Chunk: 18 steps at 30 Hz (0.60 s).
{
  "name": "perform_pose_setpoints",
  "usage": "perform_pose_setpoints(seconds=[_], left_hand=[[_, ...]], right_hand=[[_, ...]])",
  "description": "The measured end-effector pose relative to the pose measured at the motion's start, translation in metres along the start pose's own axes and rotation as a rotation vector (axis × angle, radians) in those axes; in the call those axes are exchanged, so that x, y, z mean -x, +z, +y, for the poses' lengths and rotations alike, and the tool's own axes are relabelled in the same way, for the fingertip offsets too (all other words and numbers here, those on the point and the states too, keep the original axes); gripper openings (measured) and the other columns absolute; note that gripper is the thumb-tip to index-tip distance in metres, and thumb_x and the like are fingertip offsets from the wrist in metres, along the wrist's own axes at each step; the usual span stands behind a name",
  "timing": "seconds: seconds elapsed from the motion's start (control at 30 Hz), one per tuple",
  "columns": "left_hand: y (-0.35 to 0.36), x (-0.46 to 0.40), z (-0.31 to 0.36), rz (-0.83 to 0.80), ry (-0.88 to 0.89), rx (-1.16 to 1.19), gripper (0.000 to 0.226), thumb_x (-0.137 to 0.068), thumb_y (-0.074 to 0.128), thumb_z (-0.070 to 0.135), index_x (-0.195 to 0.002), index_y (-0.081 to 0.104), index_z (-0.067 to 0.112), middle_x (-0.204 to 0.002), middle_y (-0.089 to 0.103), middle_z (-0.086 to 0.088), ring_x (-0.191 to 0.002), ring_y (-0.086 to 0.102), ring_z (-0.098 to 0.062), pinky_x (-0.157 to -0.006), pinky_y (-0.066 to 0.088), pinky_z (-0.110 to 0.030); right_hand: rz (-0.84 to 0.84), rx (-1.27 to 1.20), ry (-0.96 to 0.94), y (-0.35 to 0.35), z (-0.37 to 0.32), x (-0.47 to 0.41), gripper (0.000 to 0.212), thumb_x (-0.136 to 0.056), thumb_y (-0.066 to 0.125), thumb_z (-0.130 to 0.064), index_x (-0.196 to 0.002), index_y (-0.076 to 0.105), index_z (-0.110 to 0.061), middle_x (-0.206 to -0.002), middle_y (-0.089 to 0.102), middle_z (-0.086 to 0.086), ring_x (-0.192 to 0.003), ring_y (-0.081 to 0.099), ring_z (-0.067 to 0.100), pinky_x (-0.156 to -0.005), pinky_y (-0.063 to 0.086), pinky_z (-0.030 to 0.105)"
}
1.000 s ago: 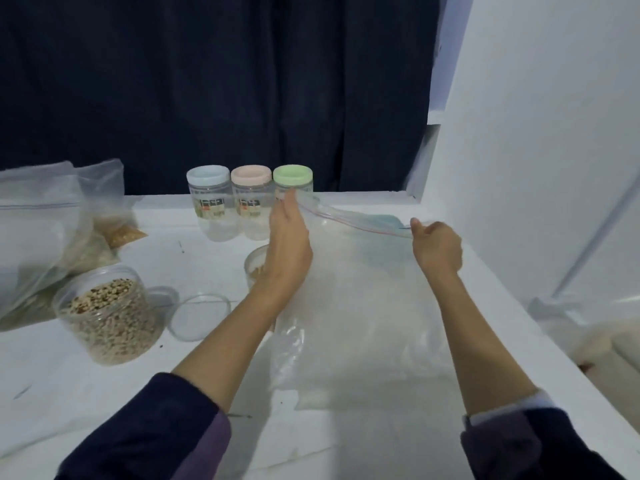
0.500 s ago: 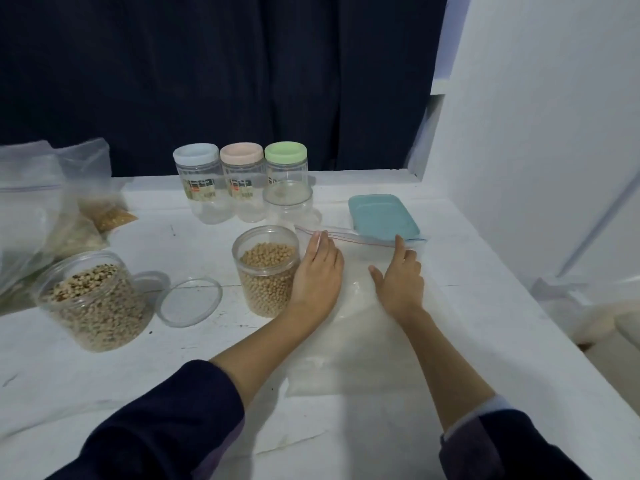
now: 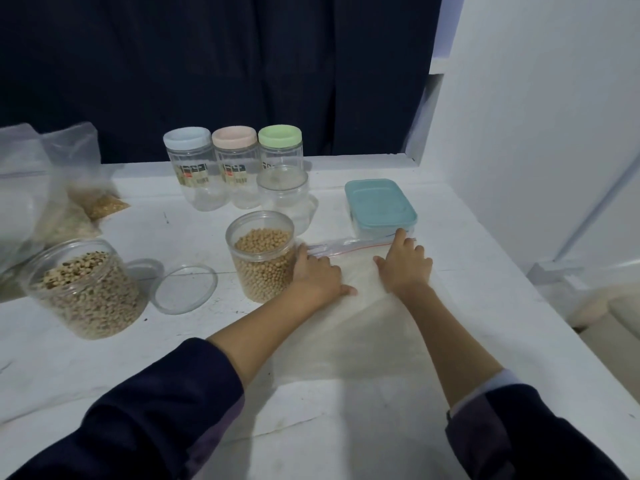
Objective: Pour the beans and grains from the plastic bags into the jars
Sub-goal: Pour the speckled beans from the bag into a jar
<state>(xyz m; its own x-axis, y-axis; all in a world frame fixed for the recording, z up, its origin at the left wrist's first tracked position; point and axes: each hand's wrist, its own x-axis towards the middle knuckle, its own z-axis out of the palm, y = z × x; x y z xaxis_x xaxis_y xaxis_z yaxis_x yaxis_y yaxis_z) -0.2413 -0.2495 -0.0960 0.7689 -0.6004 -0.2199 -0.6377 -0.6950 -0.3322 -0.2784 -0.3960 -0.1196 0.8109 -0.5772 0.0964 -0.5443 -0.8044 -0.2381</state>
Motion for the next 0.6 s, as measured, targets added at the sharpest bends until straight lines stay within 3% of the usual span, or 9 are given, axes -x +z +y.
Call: perform_pose_setpoints(seconds=[0.13,0.23,0.37,0.5,0.6], left_hand=[[0.004,-0.014,0.001,0.083,-0.047,-0.048,0.038,-0.102,0.032,0.026,-0.132,0.051,0.012,-0.139,0.048,-0.014,-0.130,0.043,-0.032,-0.116,0.010,-0.049],[0.005,-0.018,0.016,0.048,-0.154,0.014,0.040,-0.096,0.033,0.006,-0.134,0.046,0.002,-0.138,0.047,-0.020,-0.127,0.042,-0.041,-0.107,0.026,-0.053],[0.020,-0.022,0.026,0.155,-0.234,0.226,0.041,-0.097,0.031,0.011,-0.135,0.039,-0.002,-0.134,0.046,-0.021,-0.122,0.044,-0.040,-0.101,0.032,-0.049],[0.036,-0.020,0.012,0.179,-0.124,0.317,0.056,-0.103,0.021,0.036,-0.149,0.015,0.004,-0.157,0.011,-0.018,-0.143,0.015,-0.034,-0.114,0.012,-0.052],[0.034,-0.025,0.007,0.060,-0.111,0.304,0.059,-0.103,0.016,0.041,-0.151,0.005,0.008,-0.160,-0.002,-0.013,-0.146,0.001,-0.037,-0.116,0.002,-0.052]], right_hand=[[0.129,0.041,-0.131,0.009,0.002,-0.001,0.045,-0.099,0.045,-0.033,-0.135,0.036,-0.007,-0.134,0.044,0.012,-0.125,0.039,0.030,-0.094,0.035,0.039],[0.070,0.066,-0.196,0.021,0.011,-0.002,0.043,-0.101,0.040,-0.035,-0.134,0.044,-0.008,-0.139,0.041,0.012,-0.128,0.036,0.030,-0.098,0.030,0.038],[-0.023,0.057,-0.148,0.032,0.023,-0.005,0.054,-0.101,0.033,-0.043,-0.148,0.030,-0.018,-0.153,0.025,0.012,-0.140,0.021,0.032,-0.112,0.017,0.041],[-0.094,0.087,-0.095,0.031,0.026,-0.008,0.066,-0.094,0.020,-0.056,-0.149,0.028,-0.020,-0.154,0.023,0.014,-0.139,0.022,0.035,-0.112,0.018,0.041],[0.016,0.005,0.003,0.017,0.017,-0.014,0.047,-0.094,0.045,-0.034,-0.133,0.043,-0.009,-0.137,0.040,0.017,-0.126,0.035,0.034,-0.103,0.028,0.041]])
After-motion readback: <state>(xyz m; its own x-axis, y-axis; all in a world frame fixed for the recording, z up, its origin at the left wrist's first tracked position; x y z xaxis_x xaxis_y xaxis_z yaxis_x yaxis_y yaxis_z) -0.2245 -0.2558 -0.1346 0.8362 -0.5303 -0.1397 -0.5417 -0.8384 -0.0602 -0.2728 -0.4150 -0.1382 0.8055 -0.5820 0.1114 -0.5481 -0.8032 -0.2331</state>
